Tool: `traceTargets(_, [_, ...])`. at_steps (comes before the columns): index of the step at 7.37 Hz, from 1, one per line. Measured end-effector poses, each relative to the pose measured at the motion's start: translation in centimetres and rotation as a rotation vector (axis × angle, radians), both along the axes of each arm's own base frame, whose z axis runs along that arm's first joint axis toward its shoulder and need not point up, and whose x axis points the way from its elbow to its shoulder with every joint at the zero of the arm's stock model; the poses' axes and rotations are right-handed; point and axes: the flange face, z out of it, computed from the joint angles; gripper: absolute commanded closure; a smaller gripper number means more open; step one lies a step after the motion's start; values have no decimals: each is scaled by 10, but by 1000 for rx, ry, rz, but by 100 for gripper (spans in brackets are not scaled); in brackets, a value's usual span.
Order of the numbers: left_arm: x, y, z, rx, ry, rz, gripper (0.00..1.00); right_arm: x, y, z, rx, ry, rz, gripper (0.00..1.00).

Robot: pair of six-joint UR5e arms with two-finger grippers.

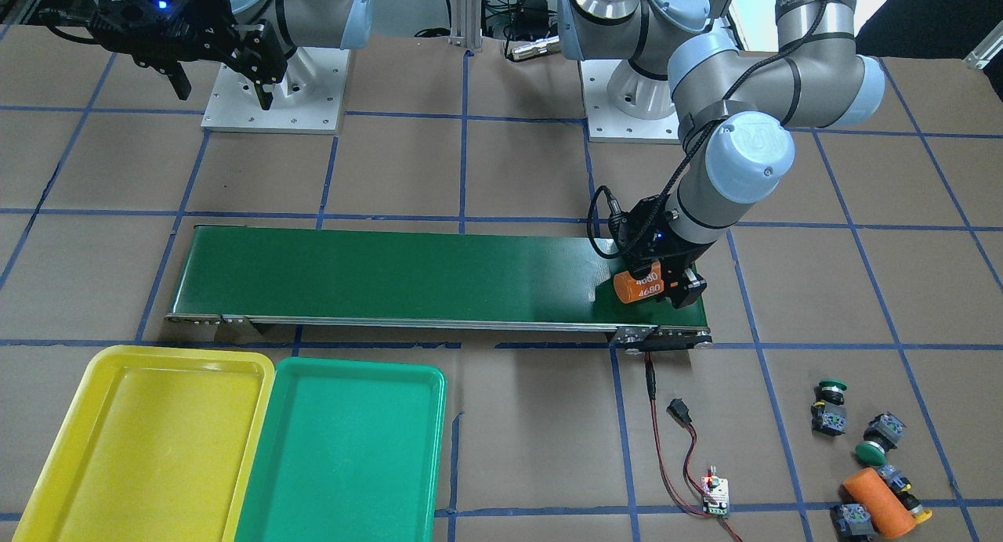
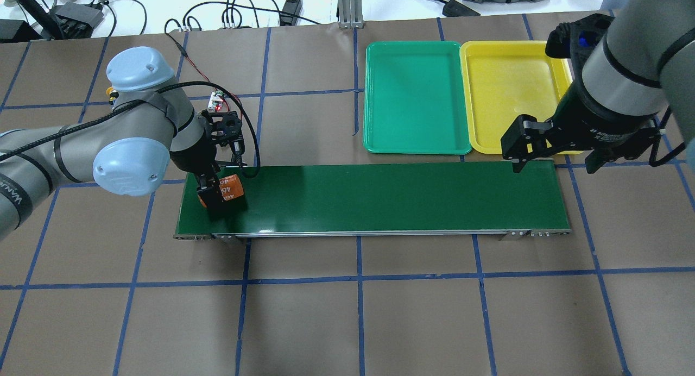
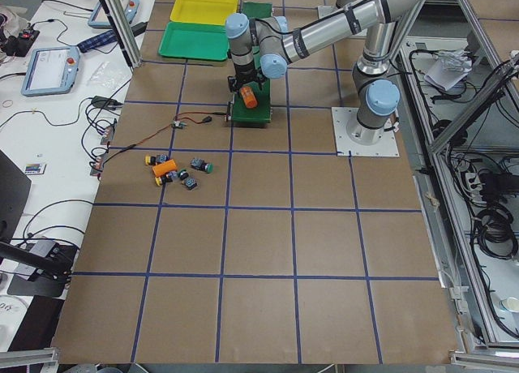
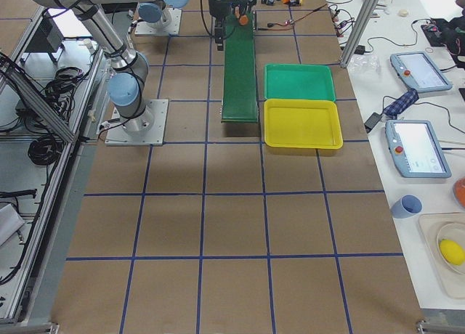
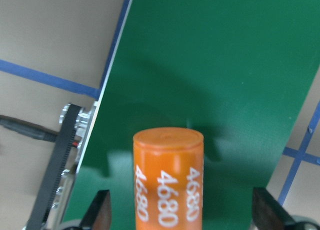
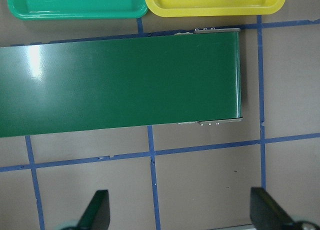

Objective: Sort buttons by color to trays
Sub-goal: 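Lower the orange cylinder onto the near end of the belt, open left gripper, then return the left gripper to the cluster and grasp a yellow-capped button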

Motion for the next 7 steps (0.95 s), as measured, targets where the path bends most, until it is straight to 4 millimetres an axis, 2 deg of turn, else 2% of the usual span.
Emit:
traceTargets(1, [5, -12, 23, -6, -1, 9, 0, 0, 1, 1, -4, 2, 0, 0])
traceTargets(2, [17, -37, 50, -12, -4, 26, 0, 0, 2, 2, -6, 3, 0, 0])
traceTargets(3, [32, -67, 69, -23, -7, 54, 0, 0, 5, 4, -9, 3, 1, 0])
traceTargets(4, [53, -102, 75, -36, -10, 123, 0, 1, 7, 5, -13, 2, 1, 0])
traceTargets(5, [81, -138, 71, -47, -16, 228, 0, 1, 9, 4, -13, 0, 2, 0])
traceTargets(7, [136, -198, 48, -59, -34, 449, 0, 1, 9, 4, -13, 1, 3, 0])
